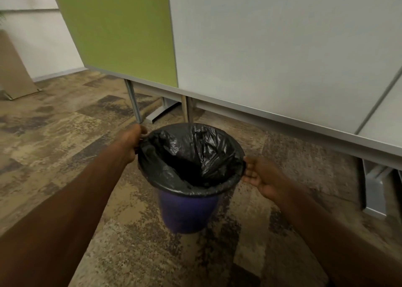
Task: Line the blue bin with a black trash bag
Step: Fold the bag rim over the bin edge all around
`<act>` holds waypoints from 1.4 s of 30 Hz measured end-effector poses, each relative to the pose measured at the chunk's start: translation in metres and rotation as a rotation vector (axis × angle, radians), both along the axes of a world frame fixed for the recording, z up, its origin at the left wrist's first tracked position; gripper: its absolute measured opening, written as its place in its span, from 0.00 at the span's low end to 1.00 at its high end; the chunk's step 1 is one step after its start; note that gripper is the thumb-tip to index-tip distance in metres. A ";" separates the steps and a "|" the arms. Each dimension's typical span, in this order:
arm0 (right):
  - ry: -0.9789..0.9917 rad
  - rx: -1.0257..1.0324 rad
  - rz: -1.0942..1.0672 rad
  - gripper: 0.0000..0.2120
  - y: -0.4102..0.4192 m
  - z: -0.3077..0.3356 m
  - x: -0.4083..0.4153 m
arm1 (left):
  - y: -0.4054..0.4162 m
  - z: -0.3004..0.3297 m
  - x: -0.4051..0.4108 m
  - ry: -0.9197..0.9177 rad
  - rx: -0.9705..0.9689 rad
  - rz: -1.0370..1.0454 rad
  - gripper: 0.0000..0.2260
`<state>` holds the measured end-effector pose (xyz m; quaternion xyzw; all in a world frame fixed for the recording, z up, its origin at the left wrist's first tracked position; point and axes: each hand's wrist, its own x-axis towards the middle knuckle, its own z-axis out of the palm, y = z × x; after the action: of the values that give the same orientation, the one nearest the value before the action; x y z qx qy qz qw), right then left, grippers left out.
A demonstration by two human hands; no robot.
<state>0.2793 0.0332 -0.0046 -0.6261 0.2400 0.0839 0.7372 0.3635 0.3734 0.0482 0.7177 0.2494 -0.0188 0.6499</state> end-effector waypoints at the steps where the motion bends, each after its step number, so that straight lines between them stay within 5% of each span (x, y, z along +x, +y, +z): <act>1: -0.019 0.001 -0.018 0.08 0.008 0.002 0.011 | 0.005 -0.002 0.004 0.001 -0.010 0.022 0.05; 15: -0.134 -0.080 -0.144 0.11 0.063 -0.004 0.137 | 0.037 -0.045 0.045 0.006 -0.361 0.093 0.18; 22: -0.102 -0.145 -0.120 0.12 0.083 -0.024 0.164 | 0.054 -0.074 0.084 -0.095 -0.266 0.028 0.15; 27: -0.131 -0.128 -0.119 0.15 0.097 -0.037 0.168 | 0.059 -0.080 0.089 -0.123 -0.282 0.124 0.30; 32: -0.167 -0.066 -0.097 0.14 0.103 -0.048 0.159 | 0.063 -0.092 0.077 -0.167 -0.278 0.127 0.32; 42: -0.180 -0.161 -0.062 0.18 0.098 -0.058 0.143 | 0.063 -0.095 0.054 -0.211 -0.085 -0.059 0.15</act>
<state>0.4223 0.1313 -0.0627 -0.6806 0.1980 -0.0152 0.7053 0.4178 0.4363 -0.0465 0.6945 0.1574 0.0271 0.7016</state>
